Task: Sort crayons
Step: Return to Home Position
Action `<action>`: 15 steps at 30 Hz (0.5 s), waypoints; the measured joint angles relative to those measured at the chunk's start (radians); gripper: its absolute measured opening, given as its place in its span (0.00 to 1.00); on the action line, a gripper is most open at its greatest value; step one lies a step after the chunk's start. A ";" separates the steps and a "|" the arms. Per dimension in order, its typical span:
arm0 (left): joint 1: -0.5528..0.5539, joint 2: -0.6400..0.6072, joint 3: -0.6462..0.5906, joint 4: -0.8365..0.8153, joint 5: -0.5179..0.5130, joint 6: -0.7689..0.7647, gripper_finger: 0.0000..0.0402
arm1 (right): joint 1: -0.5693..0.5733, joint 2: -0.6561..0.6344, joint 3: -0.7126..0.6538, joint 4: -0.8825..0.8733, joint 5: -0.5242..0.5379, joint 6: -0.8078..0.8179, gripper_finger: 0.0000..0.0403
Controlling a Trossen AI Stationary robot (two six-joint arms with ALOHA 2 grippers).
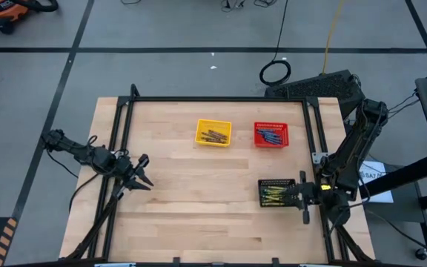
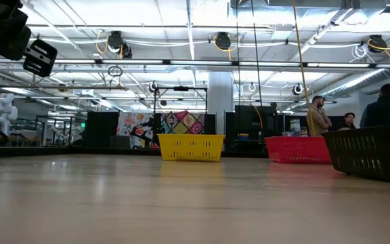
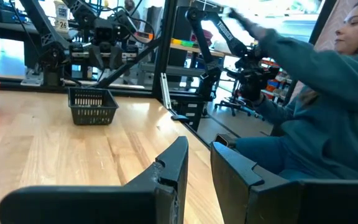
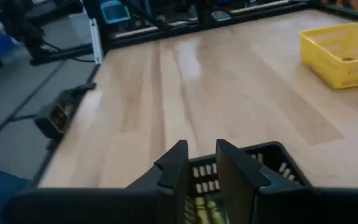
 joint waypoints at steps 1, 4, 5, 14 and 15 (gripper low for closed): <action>0.000 0.000 0.000 0.000 0.000 0.000 0.19 | 0.000 0.000 0.000 0.017 -0.005 0.007 0.17; 0.000 0.000 0.000 0.000 0.000 0.000 0.19 | 0.000 0.000 0.000 0.159 -0.135 -0.151 0.17; 0.000 0.000 0.000 0.000 0.000 0.000 0.19 | 0.000 -0.002 0.000 0.228 -0.205 -0.243 0.17; 0.000 0.000 0.000 0.001 0.000 0.000 0.19 | 0.000 -0.210 0.001 0.441 -1.120 -1.037 0.17; 0.000 0.000 0.000 0.000 0.000 0.000 0.19 | 0.000 -0.246 -0.002 0.399 -1.174 -1.036 0.17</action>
